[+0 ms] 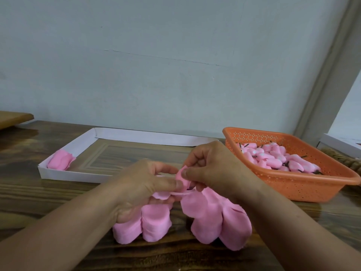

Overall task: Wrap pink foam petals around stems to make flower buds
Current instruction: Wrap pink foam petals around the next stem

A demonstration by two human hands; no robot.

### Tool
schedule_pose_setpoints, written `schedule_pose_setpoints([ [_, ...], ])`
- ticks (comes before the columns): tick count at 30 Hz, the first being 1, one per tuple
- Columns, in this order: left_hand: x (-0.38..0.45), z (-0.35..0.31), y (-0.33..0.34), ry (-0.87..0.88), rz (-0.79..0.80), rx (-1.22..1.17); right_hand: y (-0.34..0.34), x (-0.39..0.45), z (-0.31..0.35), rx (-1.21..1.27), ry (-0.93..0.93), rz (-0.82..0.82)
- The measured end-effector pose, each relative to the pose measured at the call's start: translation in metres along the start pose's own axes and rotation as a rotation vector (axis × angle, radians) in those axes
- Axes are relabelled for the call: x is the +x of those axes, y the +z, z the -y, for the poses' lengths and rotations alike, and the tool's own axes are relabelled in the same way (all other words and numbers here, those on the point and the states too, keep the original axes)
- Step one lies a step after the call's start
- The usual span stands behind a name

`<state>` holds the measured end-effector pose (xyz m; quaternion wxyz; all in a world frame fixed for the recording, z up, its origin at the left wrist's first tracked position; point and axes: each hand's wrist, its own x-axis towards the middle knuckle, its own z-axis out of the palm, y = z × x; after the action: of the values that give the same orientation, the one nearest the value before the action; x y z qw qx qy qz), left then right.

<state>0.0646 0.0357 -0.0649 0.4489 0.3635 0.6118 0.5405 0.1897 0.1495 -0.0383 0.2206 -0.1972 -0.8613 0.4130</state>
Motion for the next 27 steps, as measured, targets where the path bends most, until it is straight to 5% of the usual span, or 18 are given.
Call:
schedule_pose_setpoints([
  [6,0.007,0.000,0.004,0.011,-0.105,-0.342,-0.007,0.005,-0.005,-0.008,0.030,-0.098],
  [12,0.007,0.005,0.008,0.023,-0.174,-0.270,-0.007,0.005,-0.005,-0.066,0.000,-0.076],
  [21,0.001,0.005,0.009,-0.029,-0.040,-0.022,0.002,-0.003,0.007,-0.251,-0.114,0.176],
  [27,0.003,0.002,0.010,0.015,-0.070,-0.146,0.001,0.000,0.004,-0.193,-0.057,-0.026],
])
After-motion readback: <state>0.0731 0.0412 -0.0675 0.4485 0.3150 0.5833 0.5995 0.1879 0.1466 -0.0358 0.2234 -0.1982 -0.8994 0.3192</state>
